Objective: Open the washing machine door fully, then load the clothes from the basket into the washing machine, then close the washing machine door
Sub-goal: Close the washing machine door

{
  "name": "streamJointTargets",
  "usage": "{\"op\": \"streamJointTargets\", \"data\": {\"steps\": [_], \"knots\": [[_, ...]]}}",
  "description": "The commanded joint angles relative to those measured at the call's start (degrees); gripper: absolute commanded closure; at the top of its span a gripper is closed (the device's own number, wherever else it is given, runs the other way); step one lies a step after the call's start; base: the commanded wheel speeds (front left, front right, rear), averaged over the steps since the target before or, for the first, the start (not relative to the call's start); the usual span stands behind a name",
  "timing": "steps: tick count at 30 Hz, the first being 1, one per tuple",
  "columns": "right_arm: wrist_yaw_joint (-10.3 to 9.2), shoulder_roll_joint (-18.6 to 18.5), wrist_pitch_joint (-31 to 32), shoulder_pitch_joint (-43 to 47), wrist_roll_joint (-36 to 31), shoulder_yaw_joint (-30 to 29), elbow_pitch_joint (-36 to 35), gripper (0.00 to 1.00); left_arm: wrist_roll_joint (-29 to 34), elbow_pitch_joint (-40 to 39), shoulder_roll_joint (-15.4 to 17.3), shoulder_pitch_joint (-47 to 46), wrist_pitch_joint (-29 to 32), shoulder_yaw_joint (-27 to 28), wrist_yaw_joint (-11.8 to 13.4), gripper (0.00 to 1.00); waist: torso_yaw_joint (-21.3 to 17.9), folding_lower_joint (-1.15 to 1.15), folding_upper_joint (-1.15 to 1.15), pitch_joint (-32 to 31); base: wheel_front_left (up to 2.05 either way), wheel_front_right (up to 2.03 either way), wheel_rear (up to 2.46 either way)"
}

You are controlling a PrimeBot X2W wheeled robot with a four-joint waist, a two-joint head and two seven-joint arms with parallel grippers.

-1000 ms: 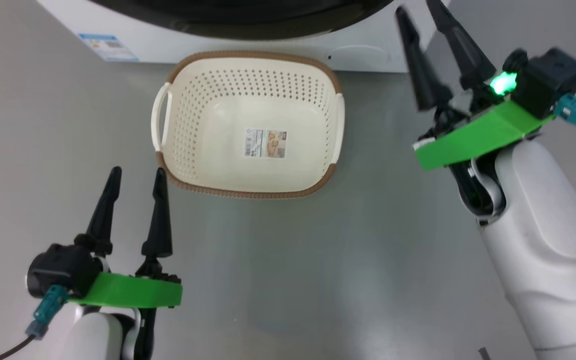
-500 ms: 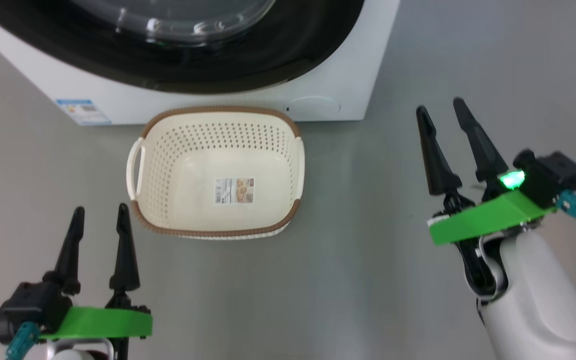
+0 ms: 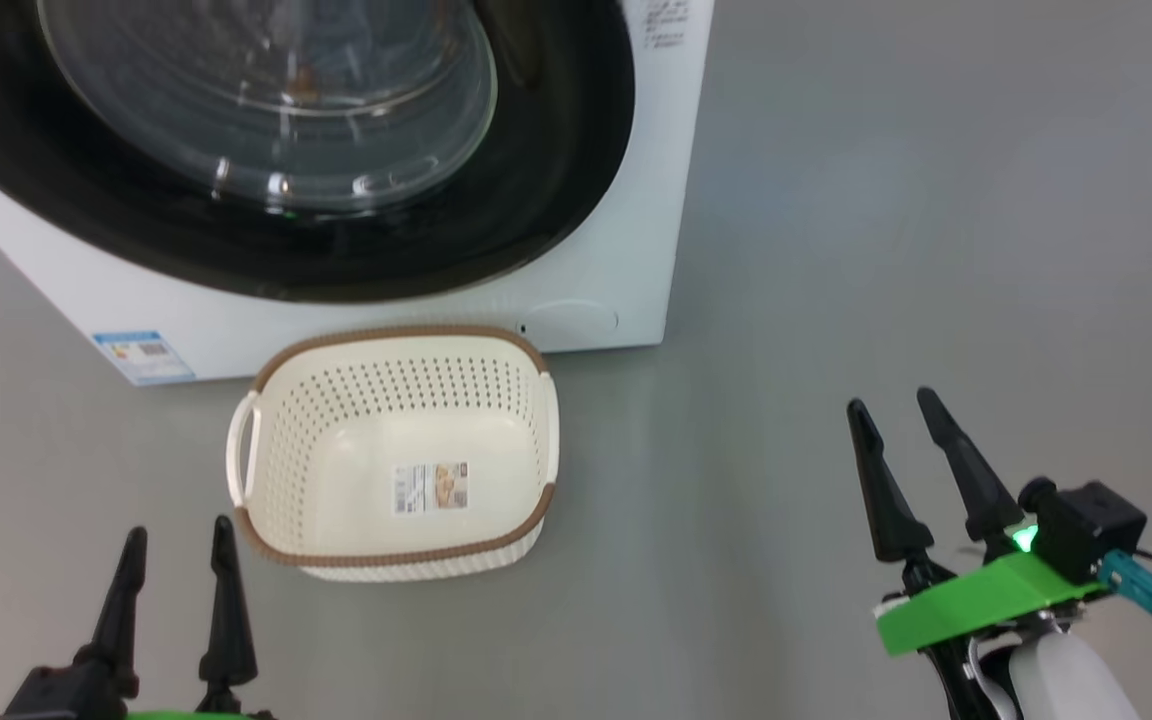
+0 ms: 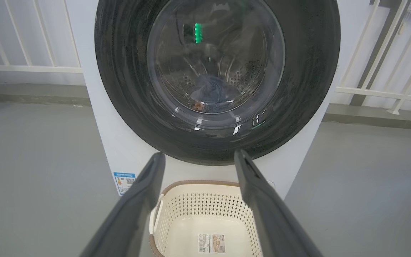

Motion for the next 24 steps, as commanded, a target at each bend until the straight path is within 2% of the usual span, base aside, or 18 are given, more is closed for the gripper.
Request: {"op": "streamJointTargets", "data": {"steps": [1,11,24], "knots": [[-0.13,0.5,-0.3,1.5,-1.0,0.4,-2.1,0.00,0.7,-1.9,1.0,0.5,-0.5,2.3,0.6,0.00,-1.9,0.00,0.00,-3.6,0.00,0.00,0.00],[-0.13,1.4,-0.3,8.6,-2.4,-1.7,-2.8,0.00,1.2,-2.6,1.0,7.9,-0.5,2.4,1.6,0.00,-3.1,0.00,0.00,-9.6,0.00,0.00,0.00],[-0.13,1.9,-0.3,10.8,-3.9,-2.9,-3.0,0.00,1.3,-3.2,1.0,11.6,-0.5,1.6,3.8,0.00,-2.3,0.00,0.00,-11.5,0.00,0.00,0.00]]}}
